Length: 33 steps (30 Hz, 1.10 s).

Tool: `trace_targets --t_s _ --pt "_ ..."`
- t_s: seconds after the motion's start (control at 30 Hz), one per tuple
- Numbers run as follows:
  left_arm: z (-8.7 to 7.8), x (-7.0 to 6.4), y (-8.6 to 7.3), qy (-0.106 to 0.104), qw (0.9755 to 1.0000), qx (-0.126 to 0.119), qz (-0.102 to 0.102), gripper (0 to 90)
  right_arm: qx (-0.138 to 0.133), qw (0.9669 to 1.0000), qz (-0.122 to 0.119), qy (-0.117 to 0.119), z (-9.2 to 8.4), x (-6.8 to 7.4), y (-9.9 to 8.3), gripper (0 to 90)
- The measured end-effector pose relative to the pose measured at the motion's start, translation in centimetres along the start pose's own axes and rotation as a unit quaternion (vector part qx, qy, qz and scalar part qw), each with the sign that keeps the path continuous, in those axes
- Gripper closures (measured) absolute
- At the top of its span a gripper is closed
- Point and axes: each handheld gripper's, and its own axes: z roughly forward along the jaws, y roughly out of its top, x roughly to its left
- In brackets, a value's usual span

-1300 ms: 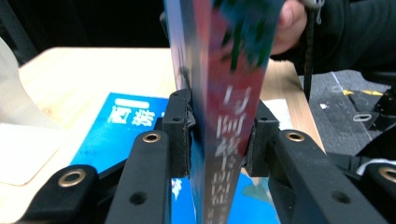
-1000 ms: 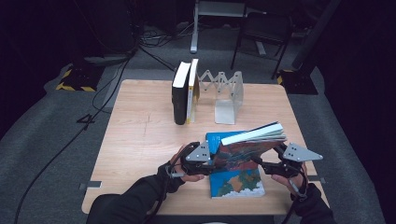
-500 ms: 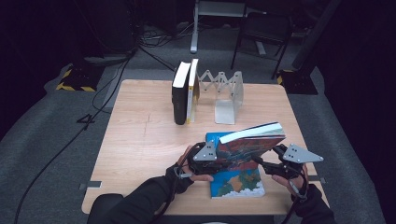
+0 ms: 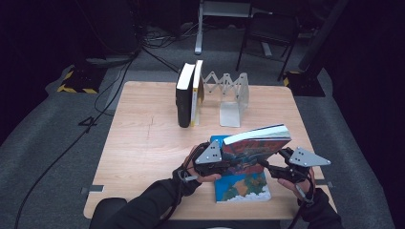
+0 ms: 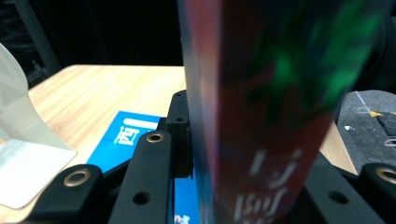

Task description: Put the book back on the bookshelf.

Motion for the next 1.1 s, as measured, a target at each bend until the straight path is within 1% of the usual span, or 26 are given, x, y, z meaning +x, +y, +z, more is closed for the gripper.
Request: trace_targets --t_s 0.03,0.1,0.13,0.17,0.27,0.4,0.5,0.53,0.57,0.7,0.77,0.83,0.97,1.0,1.07,1.1 --pt "-0.1 0.1 0.2 0.001 1.0 -0.004 0.001 70.0 0.0 1.0 0.0 0.0 0.0 0.0 0.0 43.3" --pt "-0.4 0.2 0.9 0.002 0.9997 -0.025 0.004 69.5 0.0 1.0 -0.002 -0.001 0.0 0.0 0.0 43.5" --pt "-0.4 0.2 0.9 0.002 0.9997 -0.025 0.004 69.4 0.0 1.0 -0.002 -0.001 0.0 0.0 0.0 43.5" --pt "-0.7 0.3 1.4 0.001 0.9995 -0.032 0.003 69.4 0.0 1.0 -0.002 -0.001 0.1 0.0 0.0 43.8" --pt "-0.7 0.2 1.8 0.005 0.9996 -0.024 0.014 71.2 0.001 1.0 -0.002 -0.003 0.1 0.0 0.0 43.8" --pt "-0.6 0.2 2.1 0.011 0.9996 -0.019 0.018 70.4 0.002 1.0 -0.001 -0.004 0.1 0.0 0.1 43.8" --pt "-0.5 0.3 2.4 0.011 0.9996 -0.016 0.02 70.2 0.002 1.0 0.0 -0.006 0.1 0.0 0.1 43.7" --pt "-0.5 0.3 2.4 0.012 0.9996 -0.017 0.018 70.0 0.002 1.0 0.0 -0.006 0.1 0.0 0.1 43.8" --pt "-0.4 0.3 2.5 0.014 0.9996 -0.016 0.02 69.9 0.002 1.0 0.002 -0.006 0.1 0.1 0.1 43.8" --pt "-0.3 0.4 2.6 0.013 0.9997 -0.014 0.018 70.6 0.002 1.0 0.0 -0.008 0.2 0.0 0.2 43.8" --pt "-0.3 0.4 2.7 0.009 0.9997 -0.013 0.019 71.3 0.002 1.0 0.001 -0.008 0.1 0.0 0.2 43.7" --pt "-0.2 0.4 2.8 0.011 0.9997 -0.01 0.018 72.0 0.002 0.9999 -0.001 -0.01 0.1 0.0 0.2 43.6" --pt "0.0 0.5 3.2 0.014 0.9997 -0.004 0.022 73.0 0.002 0.9999 -0.002 -0.016 0.2 -0.1 0.3 41.1" --pt "0.2 0.6 3.3 0.018 0.9996 -0.002 0.024 73.0 0.002 0.9998 -0.002 -0.017 0.2 -0.1 0.3 39.8" --pt "0.4 0.7 3.5 0.02 0.9995 0.0 0.024 73.1 0.004 0.9998 0.003 -0.02 0.1 -0.2 0.2 37.9" --pt "0.5 0.8 3.6 0.021 0.9995 0.0 0.023 73.2 0.004 0.9997 0.002 -0.023 0.1 -0.3 0.2 37.4"
